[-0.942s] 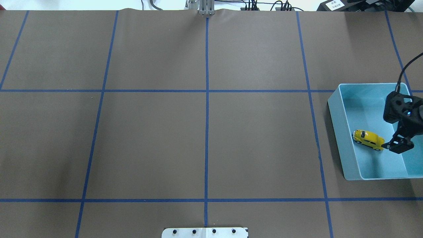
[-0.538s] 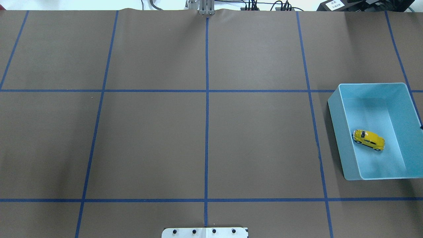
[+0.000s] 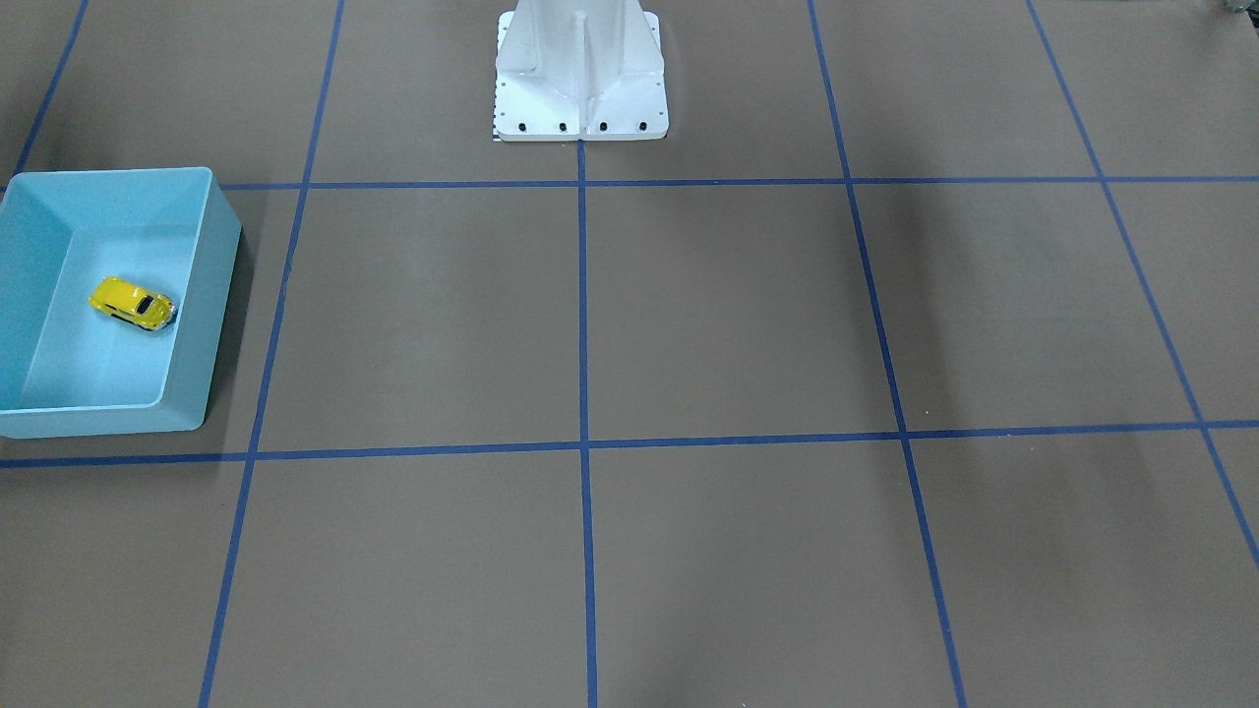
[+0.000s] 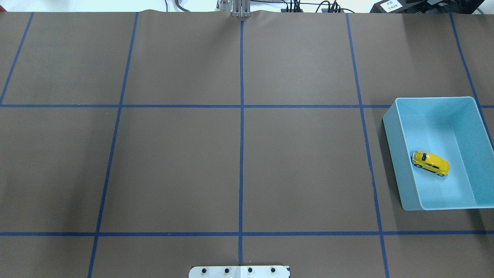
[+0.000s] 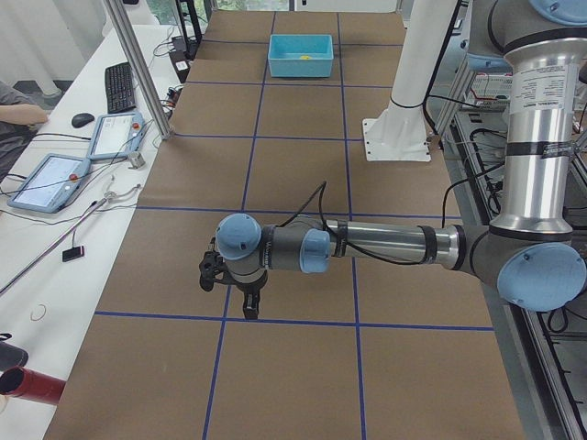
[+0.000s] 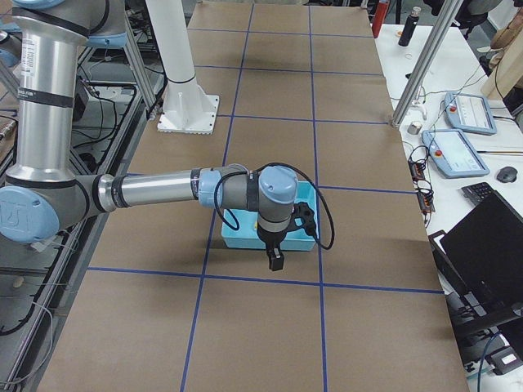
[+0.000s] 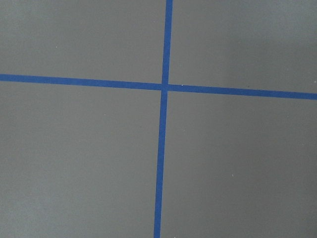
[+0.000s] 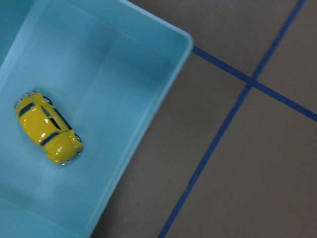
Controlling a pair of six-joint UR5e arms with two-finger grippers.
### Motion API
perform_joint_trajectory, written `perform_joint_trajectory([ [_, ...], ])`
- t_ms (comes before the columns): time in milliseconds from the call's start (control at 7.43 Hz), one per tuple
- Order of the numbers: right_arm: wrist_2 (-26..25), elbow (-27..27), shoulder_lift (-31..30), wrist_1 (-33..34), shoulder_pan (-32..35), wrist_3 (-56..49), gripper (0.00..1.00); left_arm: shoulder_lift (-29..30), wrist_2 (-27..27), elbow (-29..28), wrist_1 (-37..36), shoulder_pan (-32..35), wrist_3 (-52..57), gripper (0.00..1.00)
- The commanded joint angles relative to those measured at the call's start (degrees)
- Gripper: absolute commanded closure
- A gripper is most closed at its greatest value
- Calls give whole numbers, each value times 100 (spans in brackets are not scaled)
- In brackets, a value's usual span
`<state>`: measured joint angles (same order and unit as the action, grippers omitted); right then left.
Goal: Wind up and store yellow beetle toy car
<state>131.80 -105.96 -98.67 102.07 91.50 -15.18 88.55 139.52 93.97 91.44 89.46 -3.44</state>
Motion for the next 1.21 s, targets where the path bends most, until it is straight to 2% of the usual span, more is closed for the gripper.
perform_joint_trajectory([
  [0, -57, 93, 76, 472, 333, 384, 0, 13, -134, 8, 164, 1, 1, 0],
  [1076, -146, 233, -3, 472, 395, 376, 0, -13, -223, 148, 164, -8, 1, 0],
])
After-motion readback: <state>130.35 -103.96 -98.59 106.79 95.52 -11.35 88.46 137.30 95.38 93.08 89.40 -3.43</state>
